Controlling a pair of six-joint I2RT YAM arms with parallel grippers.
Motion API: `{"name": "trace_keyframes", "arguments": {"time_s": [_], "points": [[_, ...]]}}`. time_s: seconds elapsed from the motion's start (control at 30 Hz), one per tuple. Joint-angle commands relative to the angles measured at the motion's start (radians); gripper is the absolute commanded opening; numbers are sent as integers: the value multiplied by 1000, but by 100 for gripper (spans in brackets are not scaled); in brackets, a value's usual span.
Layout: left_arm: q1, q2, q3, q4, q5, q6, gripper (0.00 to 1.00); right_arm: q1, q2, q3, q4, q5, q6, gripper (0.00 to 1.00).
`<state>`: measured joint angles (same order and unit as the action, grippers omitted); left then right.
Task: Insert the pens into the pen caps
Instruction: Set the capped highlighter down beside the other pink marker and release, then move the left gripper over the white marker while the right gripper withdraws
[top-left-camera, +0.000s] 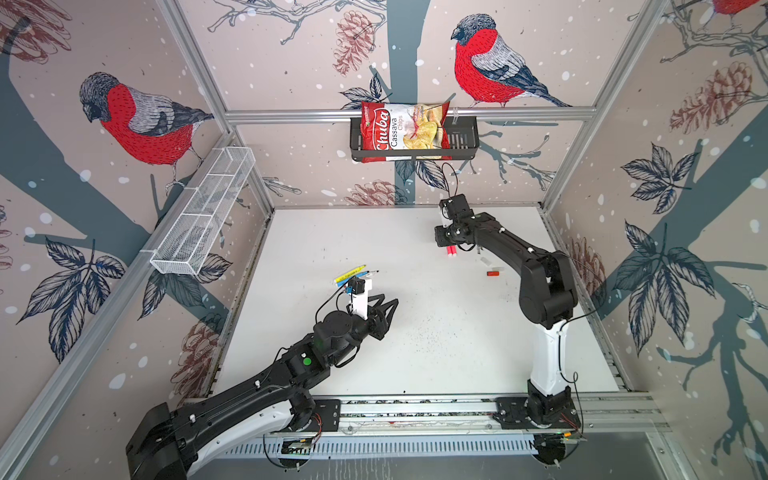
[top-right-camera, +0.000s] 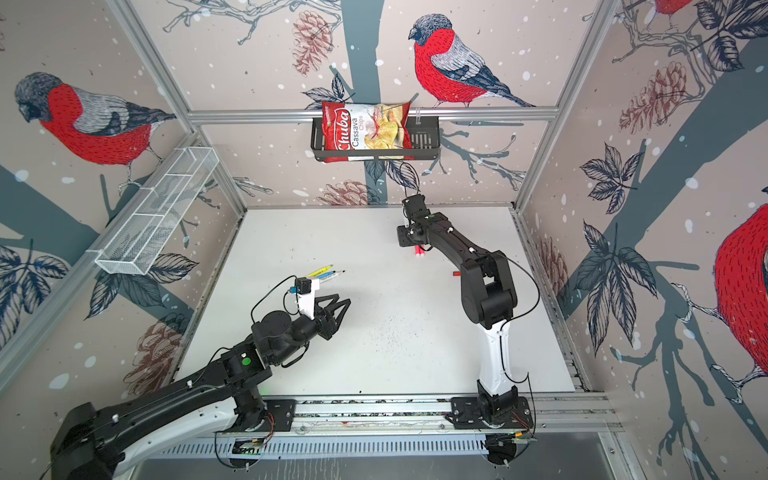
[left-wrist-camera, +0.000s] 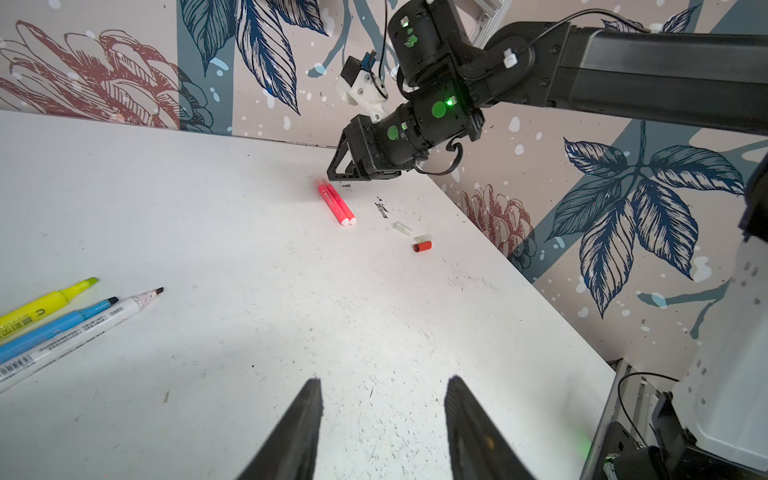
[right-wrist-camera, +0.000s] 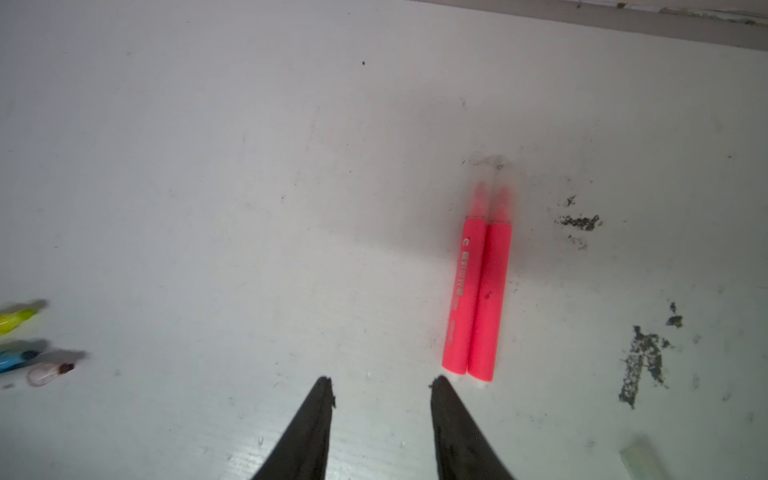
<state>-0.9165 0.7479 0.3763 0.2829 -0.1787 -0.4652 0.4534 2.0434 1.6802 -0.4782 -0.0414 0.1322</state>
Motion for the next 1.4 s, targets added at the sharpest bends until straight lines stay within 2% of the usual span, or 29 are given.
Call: {"name": "trace_keyframes", "arguments": {"time_s": [0.0,0.1,0.23,0.4,0.6,0.73,0.87,1.1,1.23,1.37], "points": [[-1,-10,10,-13,-29,21,49,3,-89,-98,169,-183,-18,45],[1,-14,10,-19,-55,25,50,7,-175,-193,251,-301,-20,47],[11,14,23,-38,-77,20,52,16,-283,-311,333,-399,-23,49],[104,102,64,-97,-31,-33,52,20,-395,-439,444,-521,3,52],[200,183,86,-109,23,-63,53,39,-510,-504,479,-524,20,54],[294,221,91,-99,104,-89,53,49,-590,-544,460,-462,21,55],[368,225,75,-72,158,-111,53,61,-671,-572,410,-243,58,56],[439,246,62,-59,222,-99,54,63,-880,-760,491,5,100,67],[448,242,59,-73,215,-86,53,55,-966,-870,556,42,135,72],[456,239,59,-82,213,-74,54,55,-1017,-898,502,47,160,73]]}}
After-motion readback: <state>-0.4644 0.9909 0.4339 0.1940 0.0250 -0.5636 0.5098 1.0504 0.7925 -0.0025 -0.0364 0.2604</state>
